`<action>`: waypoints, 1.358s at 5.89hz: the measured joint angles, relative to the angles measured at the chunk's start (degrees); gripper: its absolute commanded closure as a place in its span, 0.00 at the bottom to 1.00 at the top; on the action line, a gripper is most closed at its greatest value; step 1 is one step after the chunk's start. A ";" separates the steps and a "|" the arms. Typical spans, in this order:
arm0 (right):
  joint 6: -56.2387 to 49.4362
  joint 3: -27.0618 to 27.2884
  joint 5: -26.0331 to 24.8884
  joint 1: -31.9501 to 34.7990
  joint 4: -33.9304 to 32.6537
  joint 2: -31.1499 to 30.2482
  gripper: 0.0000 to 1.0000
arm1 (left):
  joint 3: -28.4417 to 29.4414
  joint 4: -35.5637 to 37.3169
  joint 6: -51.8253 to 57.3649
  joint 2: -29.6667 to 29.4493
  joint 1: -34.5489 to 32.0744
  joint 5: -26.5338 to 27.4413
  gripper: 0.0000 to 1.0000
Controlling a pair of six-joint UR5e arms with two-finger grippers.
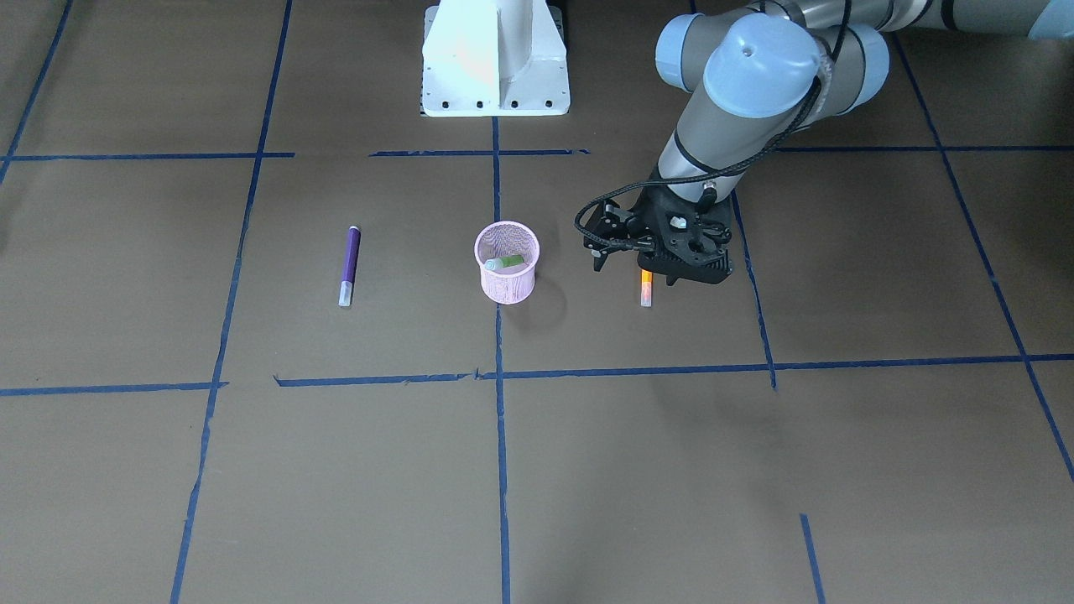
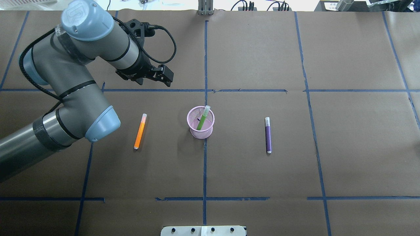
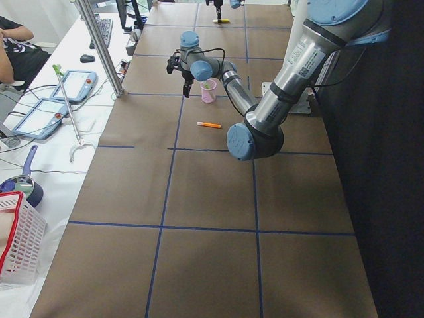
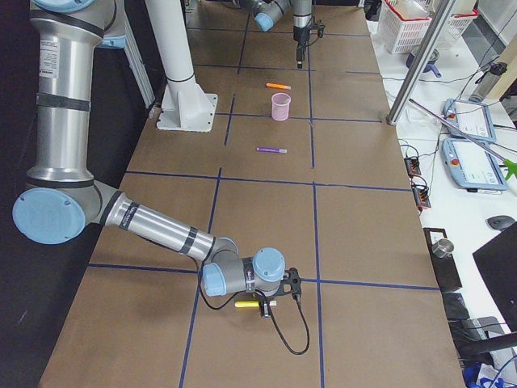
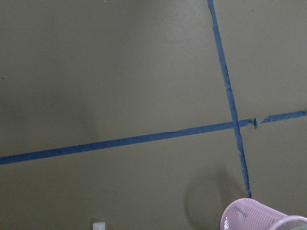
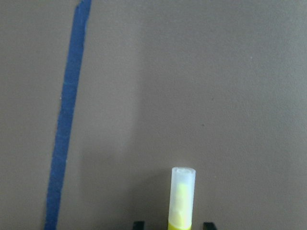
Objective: Collect pens into pen holder
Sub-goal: 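Raise the left gripper from the cup and move it above the orange highlighter, then grasp the orange highlighter with left gripper while right carries yellow highlighter toward cup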
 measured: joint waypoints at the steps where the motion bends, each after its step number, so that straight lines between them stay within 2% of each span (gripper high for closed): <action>1: 0.04 0.08 -0.01 0.00 0.00 0.02 1.00 | -0.40 1.26 1.00 0.55 -0.67 -0.44 0.00; 3: 0.05 0.57 -0.04 0.06 0.00 1.17 1.00 | -0.50 3.19 4.24 3.01 -1.13 -2.26 0.00; 4: 0.05 2.78 -0.11 0.13 -0.10 2.22 1.00 | -0.50 6.01 6.82 3.87 -1.21 -2.80 0.00; 6: 0.48 12.39 -0.47 0.21 -0.06 3.19 1.00 | 0.41 8.82 9.05 4.28 0.21 -2.59 0.00; 8: 6.25 23.43 -0.47 0.05 0.01 4.73 1.00 | 2.48 7.55 12.27 4.06 2.77 -1.07 0.00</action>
